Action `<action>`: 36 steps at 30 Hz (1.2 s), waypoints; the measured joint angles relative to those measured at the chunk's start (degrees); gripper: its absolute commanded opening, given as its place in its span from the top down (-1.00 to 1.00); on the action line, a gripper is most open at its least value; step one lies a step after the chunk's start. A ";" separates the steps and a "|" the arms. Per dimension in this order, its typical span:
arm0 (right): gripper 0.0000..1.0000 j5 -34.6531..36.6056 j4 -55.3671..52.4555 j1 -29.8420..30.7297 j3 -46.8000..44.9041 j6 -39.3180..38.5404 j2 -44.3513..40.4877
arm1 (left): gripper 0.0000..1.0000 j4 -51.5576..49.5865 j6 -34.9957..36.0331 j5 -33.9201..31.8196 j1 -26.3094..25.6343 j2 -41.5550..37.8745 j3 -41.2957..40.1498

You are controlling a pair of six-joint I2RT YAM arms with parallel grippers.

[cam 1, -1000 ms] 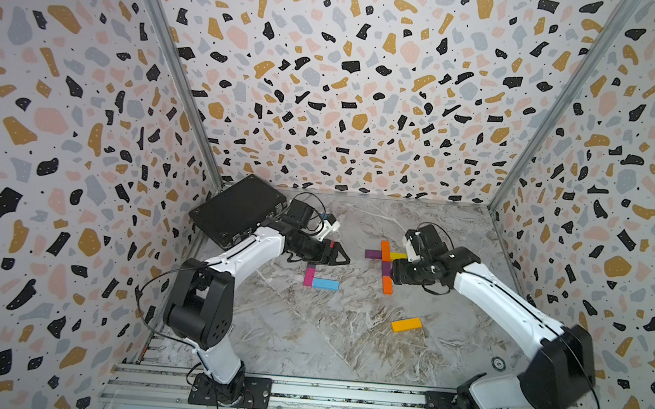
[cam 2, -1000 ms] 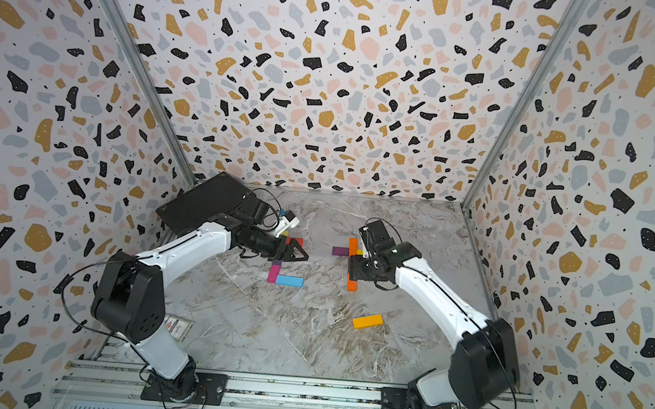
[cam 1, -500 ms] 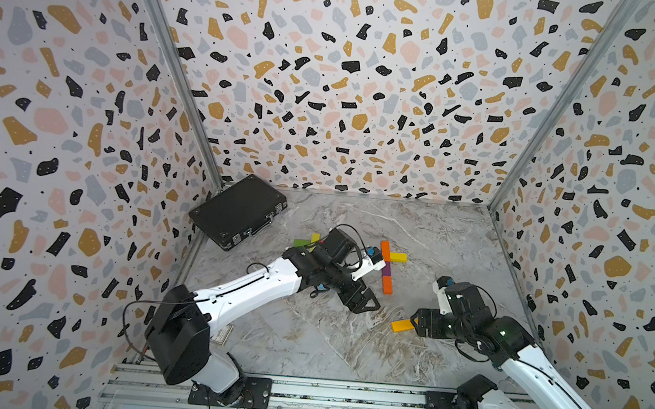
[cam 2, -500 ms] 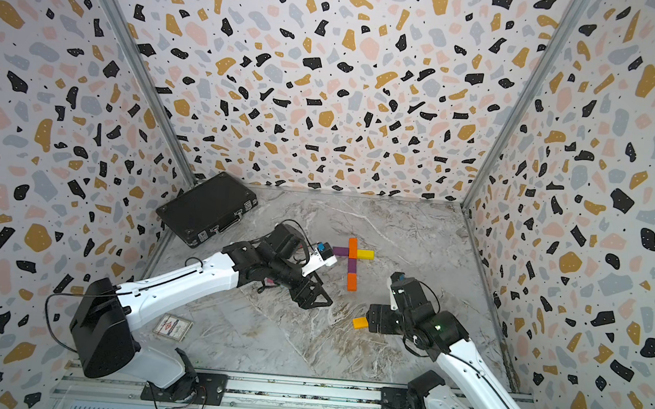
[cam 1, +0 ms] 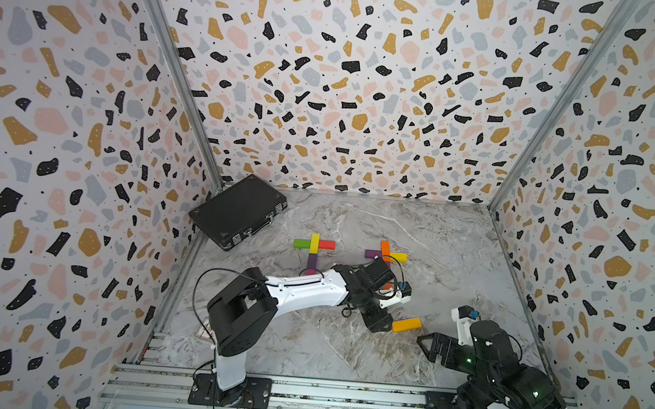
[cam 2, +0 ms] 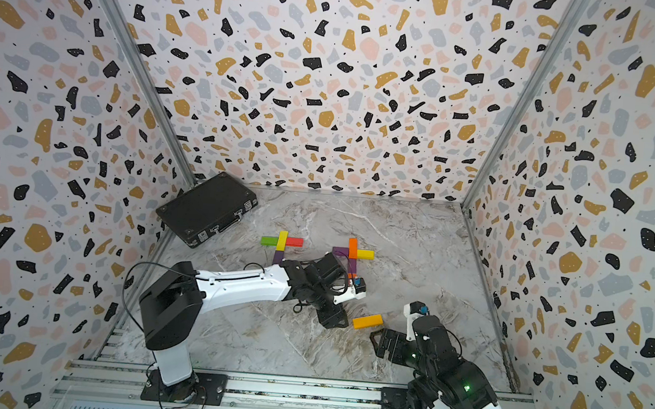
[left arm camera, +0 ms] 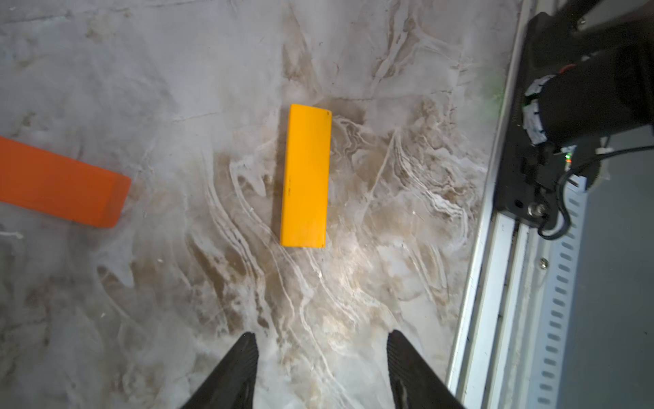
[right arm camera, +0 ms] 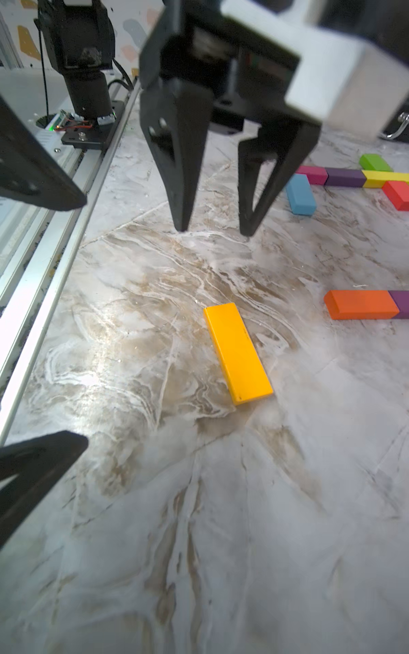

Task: Assemble the letter t with building blocks
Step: Pick up the building block from the center of the board.

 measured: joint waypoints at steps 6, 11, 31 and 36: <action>-0.99 -2.01 0.00 0.00 -0.55 -0.94 -1.75 | -0.07 -0.26 -0.20 -4.83 -2.32 5.86 6.12; -0.99 -3.96 0.61 0.04 -0.55 -2.05 -3.48 | -0.01 -0.74 -0.24 -6.36 -3.39 8.79 8.76; -0.99 -2.12 0.76 0.04 0.92 -1.84 -8.20 | 0.08 -4.42 1.49 -9.51 -5.86 16.85 15.43; -0.99 -0.55 0.15 0.07 3.67 -1.81 -8.17 | 0.23 -4.85 1.75 -10.64 -6.36 17.38 15.67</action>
